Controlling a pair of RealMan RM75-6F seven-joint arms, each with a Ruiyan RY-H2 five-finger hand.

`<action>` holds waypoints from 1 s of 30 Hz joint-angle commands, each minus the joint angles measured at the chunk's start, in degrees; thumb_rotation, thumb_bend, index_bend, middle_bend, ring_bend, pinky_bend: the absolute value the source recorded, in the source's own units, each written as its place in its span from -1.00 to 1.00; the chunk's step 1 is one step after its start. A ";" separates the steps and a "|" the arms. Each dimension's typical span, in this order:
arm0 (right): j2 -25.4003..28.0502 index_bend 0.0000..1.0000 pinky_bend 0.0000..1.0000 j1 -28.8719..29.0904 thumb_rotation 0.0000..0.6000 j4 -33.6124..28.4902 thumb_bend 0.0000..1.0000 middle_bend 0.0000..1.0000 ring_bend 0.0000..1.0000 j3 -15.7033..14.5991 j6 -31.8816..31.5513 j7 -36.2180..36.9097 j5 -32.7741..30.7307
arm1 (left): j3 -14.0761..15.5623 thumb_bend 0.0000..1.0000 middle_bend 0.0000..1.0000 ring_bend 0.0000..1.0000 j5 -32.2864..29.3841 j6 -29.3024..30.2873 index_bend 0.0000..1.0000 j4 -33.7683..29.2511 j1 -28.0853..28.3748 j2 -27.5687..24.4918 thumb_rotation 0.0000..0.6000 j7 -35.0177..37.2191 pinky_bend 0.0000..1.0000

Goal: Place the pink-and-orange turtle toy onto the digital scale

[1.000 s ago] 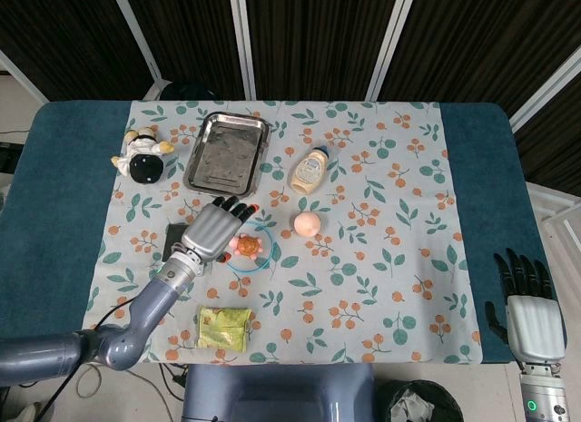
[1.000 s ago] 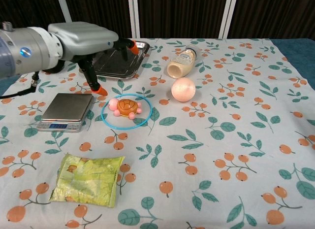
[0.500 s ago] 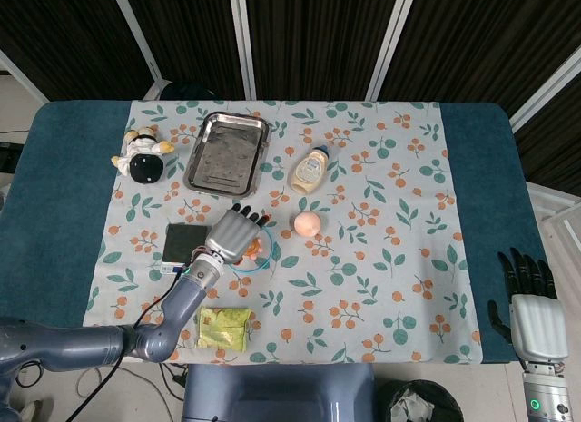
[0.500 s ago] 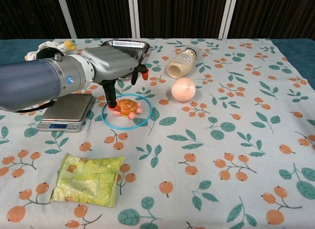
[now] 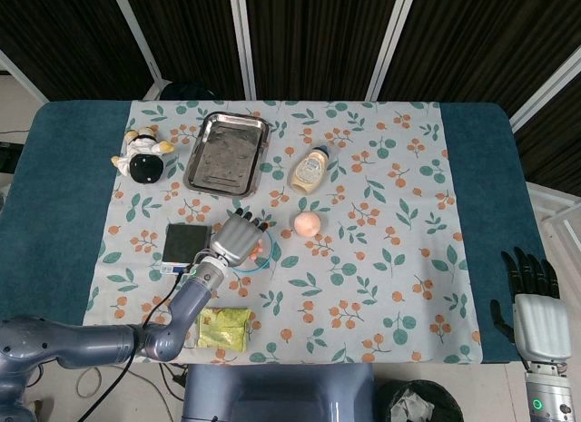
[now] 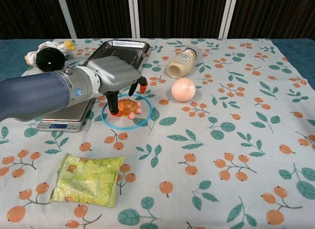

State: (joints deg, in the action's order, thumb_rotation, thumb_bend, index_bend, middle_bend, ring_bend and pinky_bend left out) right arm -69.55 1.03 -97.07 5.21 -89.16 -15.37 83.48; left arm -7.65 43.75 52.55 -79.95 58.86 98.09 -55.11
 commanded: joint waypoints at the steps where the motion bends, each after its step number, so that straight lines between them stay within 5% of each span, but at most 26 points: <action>1: 0.00 -0.99 -1.00 0.02 1.00 0.00 0.00 -1.00 -0.97 -0.02 0.05 0.04 -0.01 | 0.62 -0.64 -0.20 -0.45 1.00 0.27 -0.38 0.76 0.28 0.33 1.00 -0.21 -0.42; 16: -0.05 -0.99 -1.00 0.09 1.00 0.08 0.00 -1.00 -0.97 -0.01 0.18 0.05 -0.18 | 1.87 -0.54 -0.22 -0.44 2.54 -0.12 -0.37 3.69 0.51 1.95 1.00 1.33 -0.41; 30: 0.11 -0.99 -1.00 0.06 1.00 0.07 0.00 -1.00 -0.97 -0.02 0.05 0.47 -0.05 | 2.56 -0.39 0.09 -0.24 5.31 0.29 -0.27 4.95 0.54 2.46 1.00 2.72 -0.25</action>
State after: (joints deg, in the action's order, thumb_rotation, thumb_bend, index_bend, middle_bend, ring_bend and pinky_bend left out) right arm -69.44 1.08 -97.00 5.20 -89.11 -14.90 83.43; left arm -5.08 48.98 52.75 -74.99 59.43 100.61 -52.45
